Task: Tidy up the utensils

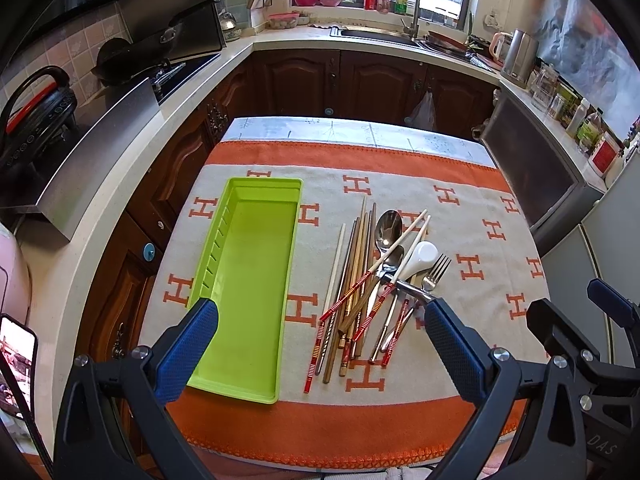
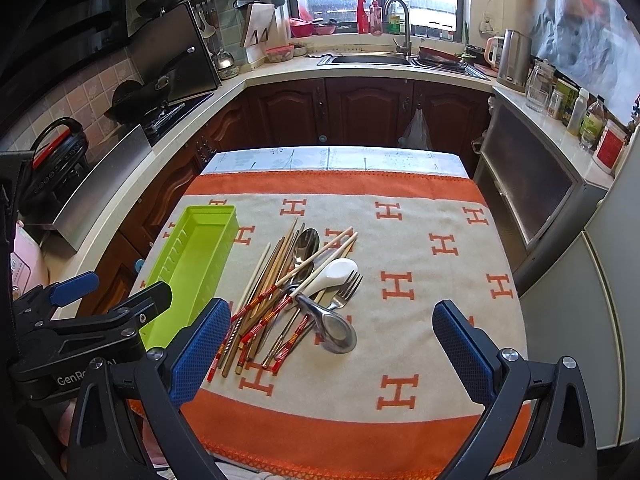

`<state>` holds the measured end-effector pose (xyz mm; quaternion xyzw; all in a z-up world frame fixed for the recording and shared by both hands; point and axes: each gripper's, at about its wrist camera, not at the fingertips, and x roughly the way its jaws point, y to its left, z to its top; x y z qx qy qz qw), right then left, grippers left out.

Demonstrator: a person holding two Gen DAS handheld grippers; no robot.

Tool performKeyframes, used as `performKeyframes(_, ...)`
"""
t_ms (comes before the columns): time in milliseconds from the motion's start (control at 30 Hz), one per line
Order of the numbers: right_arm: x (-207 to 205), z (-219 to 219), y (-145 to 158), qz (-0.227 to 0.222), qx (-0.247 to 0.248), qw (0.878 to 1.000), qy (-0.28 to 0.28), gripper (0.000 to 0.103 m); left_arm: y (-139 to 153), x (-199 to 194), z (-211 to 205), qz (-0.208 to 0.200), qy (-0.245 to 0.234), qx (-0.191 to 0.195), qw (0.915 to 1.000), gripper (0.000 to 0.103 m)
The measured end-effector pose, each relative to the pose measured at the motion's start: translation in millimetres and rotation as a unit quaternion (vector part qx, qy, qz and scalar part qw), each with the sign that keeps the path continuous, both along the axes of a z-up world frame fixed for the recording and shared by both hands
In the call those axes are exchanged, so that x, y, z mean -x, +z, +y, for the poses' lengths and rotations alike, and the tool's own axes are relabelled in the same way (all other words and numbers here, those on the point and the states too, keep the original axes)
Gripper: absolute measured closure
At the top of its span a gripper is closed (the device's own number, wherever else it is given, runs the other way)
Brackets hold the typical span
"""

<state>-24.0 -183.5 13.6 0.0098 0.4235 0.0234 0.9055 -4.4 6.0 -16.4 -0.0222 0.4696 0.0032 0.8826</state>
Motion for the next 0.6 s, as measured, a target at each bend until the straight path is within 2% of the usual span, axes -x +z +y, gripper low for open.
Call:
performKeyframes(167, -5, 2, -5, 0.013, -0.011, 1.000, 0.011, 0.002, -1, -21, 4, 0.019, -0.011, 0.021, 0.9995, 0.001)
performKeyframes(233, -15, -6, -6, 0.024, -0.021, 0.999, 0.014, 0.009, 0, -36, 7, 0.019, -0.017, 0.035, 0.9991, 0.001)
performKeyframes(300, -25, -10, -8, 0.034, -0.023, 0.999, 0.014, 0.023, 1, -48, 9, 0.011, -0.029, 0.038, 0.9988, 0.001)
performKeyframes(467, -58, -15, -18, 0.065, -0.037, 0.997, 0.014, 0.033, -7, -81, 1, 0.018, -0.073, 0.022, 0.9969, 0.001)
performKeyframes(600, -88, -23, -36, 0.105, -0.071, 0.992, 0.007, 0.042, -29, -111, -11, 0.075, -0.094, -0.007, 0.9928, 0.001)
